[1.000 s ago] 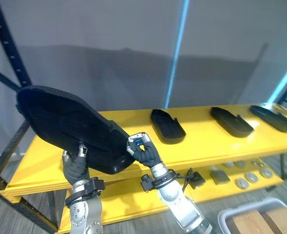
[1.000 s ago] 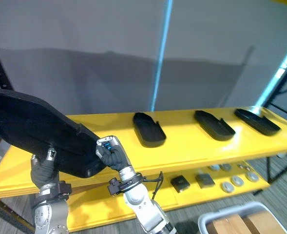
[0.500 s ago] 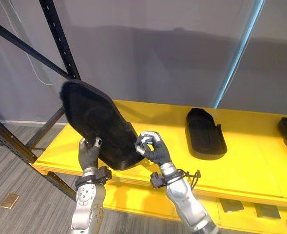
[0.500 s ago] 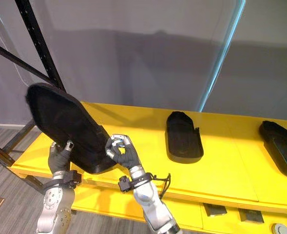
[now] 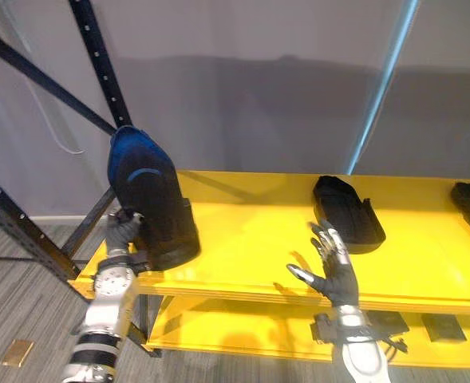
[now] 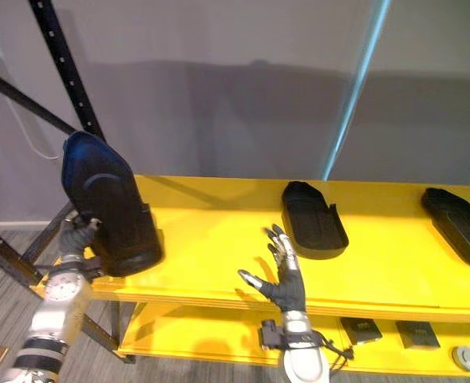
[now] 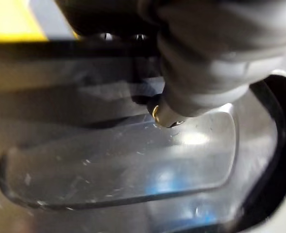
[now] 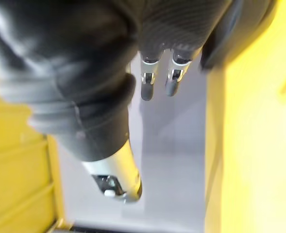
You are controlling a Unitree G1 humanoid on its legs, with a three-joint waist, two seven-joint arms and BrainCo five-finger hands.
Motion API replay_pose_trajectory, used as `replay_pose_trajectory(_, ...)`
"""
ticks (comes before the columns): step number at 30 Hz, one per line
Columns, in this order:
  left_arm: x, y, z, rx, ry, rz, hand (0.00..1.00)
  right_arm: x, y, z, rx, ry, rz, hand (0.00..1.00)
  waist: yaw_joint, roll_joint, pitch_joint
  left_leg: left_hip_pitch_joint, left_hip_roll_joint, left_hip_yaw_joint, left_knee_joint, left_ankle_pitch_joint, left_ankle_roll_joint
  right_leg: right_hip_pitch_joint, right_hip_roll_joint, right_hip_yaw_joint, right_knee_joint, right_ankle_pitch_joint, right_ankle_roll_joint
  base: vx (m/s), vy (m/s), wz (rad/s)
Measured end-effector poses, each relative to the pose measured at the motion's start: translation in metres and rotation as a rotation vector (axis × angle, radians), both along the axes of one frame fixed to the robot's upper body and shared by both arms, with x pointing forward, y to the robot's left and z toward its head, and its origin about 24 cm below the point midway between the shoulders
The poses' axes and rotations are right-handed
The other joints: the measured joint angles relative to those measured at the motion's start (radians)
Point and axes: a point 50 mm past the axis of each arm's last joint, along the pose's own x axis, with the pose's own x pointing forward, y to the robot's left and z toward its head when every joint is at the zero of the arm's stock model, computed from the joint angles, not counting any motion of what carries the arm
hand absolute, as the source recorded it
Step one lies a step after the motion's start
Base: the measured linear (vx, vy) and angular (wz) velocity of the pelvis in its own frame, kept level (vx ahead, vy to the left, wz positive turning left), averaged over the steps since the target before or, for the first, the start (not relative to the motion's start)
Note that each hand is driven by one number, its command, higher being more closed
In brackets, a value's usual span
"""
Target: Walk over and take plastic housings, then place them on the shelf
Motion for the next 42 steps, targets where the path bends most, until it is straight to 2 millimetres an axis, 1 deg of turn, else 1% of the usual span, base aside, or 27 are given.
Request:
replay_pose_trajectory(1,0.003,0.009,0.007,0.012,0.011,0.004,1.0,-0.007,-0.004,-0.007,-0.005,0.04,-0.019,0.0,-0.009,-0.003,-0.002,0.002,-0.002,0.02,-0.01,0.0,0.001,-0.013,0.001,0.022,-0.006,0.005,0.003,0.04,0.135,-0.75)
replay_pose_trajectory(3,0.006,0.025,0.019,0.041,0.032,0.002,1.0,-0.015,-0.01,-0.015,-0.059,0.087,-0.042,0.0,-0.026,-0.007,-0.003,0.003,0.001,0.069,-0.021,-0.001,0.0,-0.034,0.009,0.069,-0.033,0.032,0.007,0.03,0.083,-0.78)
replay_pose_trajectory(4,0.006,0.037,0.029,0.076,0.05,0.007,1.0,-0.019,-0.012,-0.021,-0.093,0.118,-0.055,0.0,-0.036,-0.012,-0.002,0.003,0.005,0.104,-0.022,-0.001,0.001,-0.049,0.016,0.104,-0.048,0.051,0.01,0.01,0.046,-0.95)
replay_pose_trajectory(6,0.006,0.048,0.04,0.114,0.069,0.007,1.0,-0.023,-0.016,-0.031,-0.12,0.167,-0.071,0.0,-0.043,-0.022,0.002,0.011,0.013,0.149,-0.024,-0.004,-0.002,-0.065,0.03,0.144,-0.061,0.074,0.008,0.0,0.02,-0.84)
replay_pose_trajectory(7,0.005,0.056,0.046,0.143,0.088,0.004,1.0,-0.025,-0.019,-0.041,-0.143,0.215,-0.084,0.0,-0.061,-0.026,0.002,0.015,0.024,0.171,-0.027,-0.006,-0.006,-0.066,0.037,0.155,-0.083,0.093,0.002,-0.01,-0.014,-0.68)
replay_pose_trajectory(8,0.005,0.058,0.049,0.152,0.099,-0.012,1.0,-0.032,-0.023,-0.056,-0.148,0.284,-0.101,0.0,-0.073,-0.028,0.001,0.017,0.032,0.19,-0.029,-0.009,-0.009,-0.069,0.045,0.168,-0.101,0.108,-0.001,0.0,-0.027,-0.57)
replay_pose_trajectory(10,0.004,0.06,0.049,0.14,0.111,-0.041,1.0,-0.046,-0.027,-0.079,-0.184,0.408,-0.119,0.0,-0.093,-0.027,0.002,0.017,0.043,0.198,-0.028,-0.012,-0.014,-0.069,0.054,0.172,-0.116,0.117,-0.005,0.01,-0.03,-0.27)
replay_pose_trajectory(11,0.004,0.061,0.047,0.116,0.116,-0.055,1.0,-0.056,-0.029,-0.097,-0.191,0.496,-0.113,0.0,-0.101,-0.027,0.002,0.017,0.054,0.2,-0.026,-0.015,-0.019,-0.069,0.065,0.172,-0.119,0.121,-0.009,0.01,-0.036,-0.13)
replay_pose_trajectory(12,0.004,0.062,0.045,0.099,0.118,-0.06,1.0,-0.059,-0.029,-0.105,-0.193,0.535,-0.107,0.0,-0.103,-0.027,0.003,0.018,0.061,0.203,-0.023,-0.017,-0.023,-0.069,0.071,0.172,-0.121,0.123,-0.012,0.01,-0.047,-0.15)
replay_pose_trajectory(14,0.002,0.064,0.036,0.051,0.145,-0.073,1.0,-0.073,-0.029,-0.133,-0.233,0.676,-0.072,0.0,-0.101,-0.025,0.012,0.018,0.079,0.213,-0.017,-0.019,-0.034,-0.072,0.082,0.167,-0.14,0.128,-0.027,-0.01,-0.054,-0.16)
replay_pose_trajectory(15,0.002,0.064,0.034,0.044,0.149,-0.075,1.0,-0.074,-0.03,-0.139,-0.241,0.7,-0.063,0.0,-0.101,-0.026,0.019,0.018,0.081,0.213,-0.017,-0.019,-0.036,-0.072,0.084,0.165,-0.14,0.128,-0.028,0.0,-0.039,-0.08)
replay_pose_trajectory(18,0.0,0.066,0.021,-0.005,0.192,-0.07,1.0,-0.079,-0.033,-0.168,-0.27,0.831,-0.042,0.0,-0.101,-0.025,0.06,0.013,0.088,0.212,-0.022,-0.013,-0.044,-0.082,0.09,0.141,-0.14,0.134,-0.034,0.0,0.0,0.0)
replay_pose_trajectory(19,-0.001,0.068,0.018,-0.013,0.203,-0.063,1.0,-0.081,-0.034,-0.174,-0.27,0.861,-0.038,0.0,-0.101,-0.025,0.064,0.01,0.089,0.212,-0.023,-0.011,-0.046,-0.086,0.092,0.14,-0.14,0.135,-0.035,0.05,-0.008,0.04)
replay_pose_trajectory(20,-0.003,0.073,0.012,-0.033,0.228,-0.04,1.0,-0.088,-0.035,-0.19,-0.262,0.945,-0.032,0.0,-0.103,-0.021,0.073,0.001,0.093,0.207,-0.031,-0.004,-0.05,-0.089,0.098,0.125,-0.139,0.144,-0.033,0.07,-0.012,0.06)
replay_pose_trajectory(21,-0.004,0.075,0.011,-0.036,0.229,-0.029,1.0,-0.088,-0.036,-0.192,-0.243,0.957,-0.044,0.0,-0.103,-0.02,0.075,-0.006,0.095,0.204,-0.033,-0.002,-0.051,-0.096,0.099,0.115,-0.139,0.148,-0.032,0.09,-0.019,0.16)
replay_pose_trajectory(22,-0.003,0.076,0.017,-0.037,0.199,-0.019,1.0,-0.09,-0.037,-0.198,-0.232,0.989,-0.048,0.0,-0.101,-0.019,0.078,-0.019,0.097,0.195,-0.035,0.004,-0.052,-0.105,0.101,0.098,-0.139,0.151,-0.03,0.06,-0.014,0.15)
replay_pose_trajectory(24,-0.004,0.08,0.021,-0.035,0.195,0.0,1.0,-0.087,-0.042,-0.202,-0.236,1.008,-0.053,0.0,-0.1,-0.01,0.091,-0.02,0.1,0.189,-0.047,0.012,-0.052,-0.106,0.103,0.082,-0.139,0.151,-0.03,0.06,-0.011,0.12)
replay_pose_trajectory(25,-0.005,0.083,0.021,-0.039,0.198,0.013,1.0,-0.085,-0.043,-0.203,-0.238,1.01,-0.054,0.0,-0.1,-0.008,0.097,-0.02,0.1,0.188,-0.048,0.012,-0.052,-0.106,0.103,0.078,-0.139,0.151,-0.03,0.05,0.001,0.08)
replay_pose_trajectory(27,-0.003,0.084,0.026,-0.044,0.185,0.025,1.0,-0.083,-0.047,-0.205,-0.237,1.018,-0.059,0.0,-0.1,0.0,0.115,-0.032,0.097,0.174,-0.047,0.016,-0.05,-0.111,0.099,0.058,-0.139,0.152,-0.03,0.02,0.007,0.18)
replay_pose_trajectory(29,-0.001,0.086,0.032,-0.037,0.179,0.035,1.0,-0.086,-0.049,-0.207,-0.24,1.037,-0.062,0.0,-0.101,0.006,0.127,-0.053,0.094,0.162,-0.044,0.021,-0.05,-0.123,0.094,0.047,-0.139,0.152,-0.029,-0.01,0.006,0.19)
replay_pose_trajectory(30,0.0,0.086,0.035,-0.032,0.173,0.041,0.0,-0.088,-0.05,-0.21,-0.238,1.054,-0.068,0.0,-0.097,0.006,0.139,-0.054,0.094,0.162,-0.044,0.022,-0.05,-0.124,0.094,0.046,-0.139,0.153,-0.029,-0.02,0.005,0.04)
replay_pose_trajectory(31,0.001,0.087,0.038,-0.021,0.172,0.049,0.0,-0.092,-0.052,-0.214,-0.239,1.082,-0.071,0.0,-0.092,0.009,0.15,-0.054,0.095,0.16,-0.044,0.024,-0.051,-0.124,0.094,0.044,-0.139,0.154,-0.03,-0.03,0.006,0.03)
replay_pose_trajectory(33,0.0,0.089,0.038,0.004,0.183,0.058,0.0,-0.096,-0.057,-0.219,-0.228,1.123,-0.082,0.0,-0.093,0.019,0.159,-0.06,0.095,0.159,-0.045,0.025,-0.052,-0.129,0.094,0.041,-0.139,0.154,-0.03,0.0,0.0,0.0)
replay_pose_trajectory(35,0.0,0.091,0.043,0.028,0.183,0.071,0.0,-0.095,-0.059,-0.219,-0.234,1.128,-0.085,0.0,-0.094,0.03,0.168,-0.07,0.095,0.159,-0.046,0.028,-0.053,-0.141,0.095,0.041,-0.139,0.157,-0.033,0.0,0.0,0.0)
replay_pose_trajectory(39,0.001,0.092,0.048,0.062,0.192,0.095,0.0,-0.096,-0.06,-0.22,-0.231,1.132,-0.088,0.0,-0.092,0.036,0.176,-0.068,0.101,0.157,-0.049,0.031,-0.056,-0.14,0.101,0.038,-0.139,0.159,-0.034,0.0,0.0,0.0)
replay_pose_trajectory(42,0.003,0.088,0.052,0.087,0.187,0.083,0.0,-0.098,-0.06,-0.222,-0.207,1.148,-0.1,0.0,-0.091,0.037,0.176,-0.064,0.101,0.153,-0.049,0.031,-0.056,-0.133,0.1,0.034,-0.139,0.159,-0.034,0.01,0.009,0.03)
